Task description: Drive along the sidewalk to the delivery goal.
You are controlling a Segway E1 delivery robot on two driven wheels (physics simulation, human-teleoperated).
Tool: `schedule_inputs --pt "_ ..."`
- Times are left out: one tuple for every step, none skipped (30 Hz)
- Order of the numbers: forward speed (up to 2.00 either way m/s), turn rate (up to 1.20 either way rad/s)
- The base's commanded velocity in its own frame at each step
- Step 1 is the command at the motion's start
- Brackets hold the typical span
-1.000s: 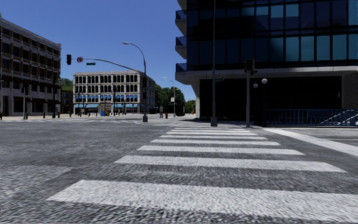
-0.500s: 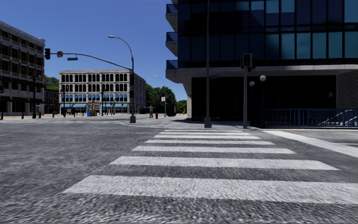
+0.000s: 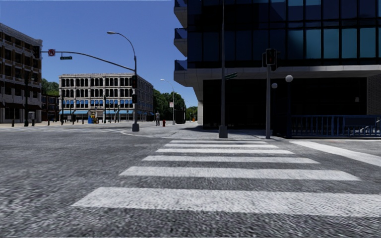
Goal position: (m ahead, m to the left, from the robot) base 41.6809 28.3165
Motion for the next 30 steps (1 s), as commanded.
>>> schedule_inputs --pt "2.00 0.00" --pt "2.00 0.00" --pt "2.00 0.00" --pt "2.00 0.00" --pt "2.00 0.00" --pt "2.00 0.00" --pt "2.00 0.00" --pt "2.00 0.00" --pt "2.00 0.00" --pt "2.00 0.00" --pt "2.00 0.00" --pt "2.00 0.00" --pt "2.00 0.00" --pt "2.00 0.00" --pt "2.00 -0.07" --pt "2.00 -0.22" --pt "2.00 -0.28" --pt "2.00 -0.29" --pt "2.00 -0.30" --pt "2.00 -0.30" --pt "2.00 -0.30" --pt "2.00 -0.30" --pt "2.00 -0.30" --pt "2.00 -0.30" --pt "2.00 -0.30" --pt "2.00 -0.30" --pt "2.00 -0.24" --pt "2.00 -0.24" --pt "2.00 0.00" --pt "2.00 0.00"
